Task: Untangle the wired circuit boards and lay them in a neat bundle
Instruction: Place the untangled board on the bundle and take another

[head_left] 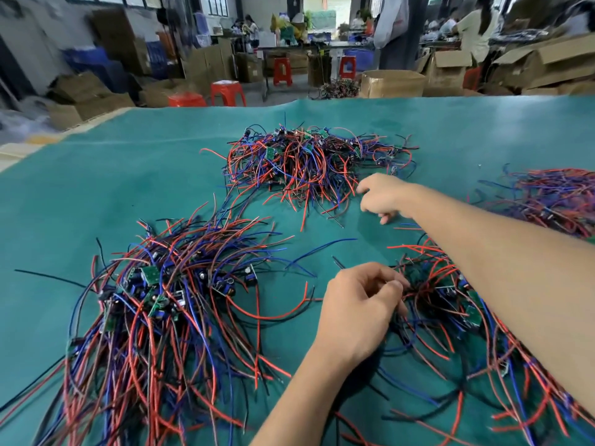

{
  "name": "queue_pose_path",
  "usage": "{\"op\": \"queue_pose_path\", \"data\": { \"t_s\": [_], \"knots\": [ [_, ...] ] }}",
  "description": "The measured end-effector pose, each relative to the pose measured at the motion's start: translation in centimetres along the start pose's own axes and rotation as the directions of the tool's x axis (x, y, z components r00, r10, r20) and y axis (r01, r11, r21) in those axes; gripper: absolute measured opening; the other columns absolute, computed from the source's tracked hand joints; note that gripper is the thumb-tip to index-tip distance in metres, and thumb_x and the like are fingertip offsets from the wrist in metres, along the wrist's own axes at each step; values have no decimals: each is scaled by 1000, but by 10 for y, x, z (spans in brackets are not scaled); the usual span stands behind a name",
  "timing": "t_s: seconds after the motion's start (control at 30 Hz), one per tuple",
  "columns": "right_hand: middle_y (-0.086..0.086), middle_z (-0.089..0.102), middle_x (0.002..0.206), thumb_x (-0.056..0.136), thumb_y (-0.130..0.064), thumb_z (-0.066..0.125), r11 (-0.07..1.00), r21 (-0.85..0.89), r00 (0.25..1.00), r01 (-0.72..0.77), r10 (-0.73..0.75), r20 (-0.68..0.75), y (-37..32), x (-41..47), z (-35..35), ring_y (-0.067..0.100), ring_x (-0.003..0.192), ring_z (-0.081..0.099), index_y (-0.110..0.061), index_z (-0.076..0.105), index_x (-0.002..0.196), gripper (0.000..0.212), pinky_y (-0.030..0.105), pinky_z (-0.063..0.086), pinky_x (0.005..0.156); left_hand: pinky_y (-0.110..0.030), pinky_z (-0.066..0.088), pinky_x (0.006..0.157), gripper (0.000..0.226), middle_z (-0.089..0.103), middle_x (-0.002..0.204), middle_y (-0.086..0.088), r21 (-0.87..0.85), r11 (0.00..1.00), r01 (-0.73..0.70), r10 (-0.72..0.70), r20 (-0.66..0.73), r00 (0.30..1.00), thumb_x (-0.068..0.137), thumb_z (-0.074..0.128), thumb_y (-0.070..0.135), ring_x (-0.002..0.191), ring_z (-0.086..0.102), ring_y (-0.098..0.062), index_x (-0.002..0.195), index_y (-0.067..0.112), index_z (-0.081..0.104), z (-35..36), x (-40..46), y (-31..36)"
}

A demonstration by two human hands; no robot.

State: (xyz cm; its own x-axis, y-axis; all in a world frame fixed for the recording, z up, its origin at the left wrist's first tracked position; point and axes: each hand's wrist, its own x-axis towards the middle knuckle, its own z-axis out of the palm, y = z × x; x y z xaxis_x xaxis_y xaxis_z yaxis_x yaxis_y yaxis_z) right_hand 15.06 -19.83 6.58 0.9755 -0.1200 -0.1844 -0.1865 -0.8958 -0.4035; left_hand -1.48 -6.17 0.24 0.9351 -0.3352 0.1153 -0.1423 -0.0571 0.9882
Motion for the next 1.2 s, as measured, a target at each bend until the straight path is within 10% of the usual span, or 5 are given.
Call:
{"op": "queue_pose_path", "data": {
  "t_s": [0.33,0.63,0.77,0.97,1.2],
  "knots": [
    [15,55,86,89,1,69,715,696,994,65,16,-108,-1,-38,-17,17,50,46,2,71,97,8,27,54,47,-28,42,60,13,70,64,1,-17,1000,1,-2,-17,1000,86,57,18,57,51,-14,83,19,70,-2,1,-1],
    [13,71,97,73,-17,73,318,948,976,16,-211,54,36,-152,3,12,51,50,3,75,110,42,24,48,50,-20,37,35,16,70,94,-12,-306,951,49,-113,-195,974,106,43,19,51,57,-12,104,15,59,-4,5,7],
    [9,53,57,75,-23,73,419,908,944,3,-300,136,50,-178,21,17,48,48,-4,80,105,35,23,46,50,-19,34,36,33,68,76,-4,-293,954,56,-124,-216,969,107,40,30,45,53,-12,100,7,63,-5,5,8],
    [14,49,57,79,-31,73,590,804,925,71,-341,169,55,-180,32,18,47,42,-7,82,86,26,21,40,49,-17,33,39,23,62,62,-5,-239,969,62,-117,-225,967,102,52,20,39,41,-8,89,5,64,-3,5,5],
    [7,64,66,94,-20,71,578,805,987,133,-1,-162,49,-167,51,14,49,53,-19,73,91,4,27,46,49,-19,36,44,14,56,63,-6,-172,985,-29,3,-147,989,96,60,9,48,45,-15,83,8,56,-4,3,1]
  ]
}}
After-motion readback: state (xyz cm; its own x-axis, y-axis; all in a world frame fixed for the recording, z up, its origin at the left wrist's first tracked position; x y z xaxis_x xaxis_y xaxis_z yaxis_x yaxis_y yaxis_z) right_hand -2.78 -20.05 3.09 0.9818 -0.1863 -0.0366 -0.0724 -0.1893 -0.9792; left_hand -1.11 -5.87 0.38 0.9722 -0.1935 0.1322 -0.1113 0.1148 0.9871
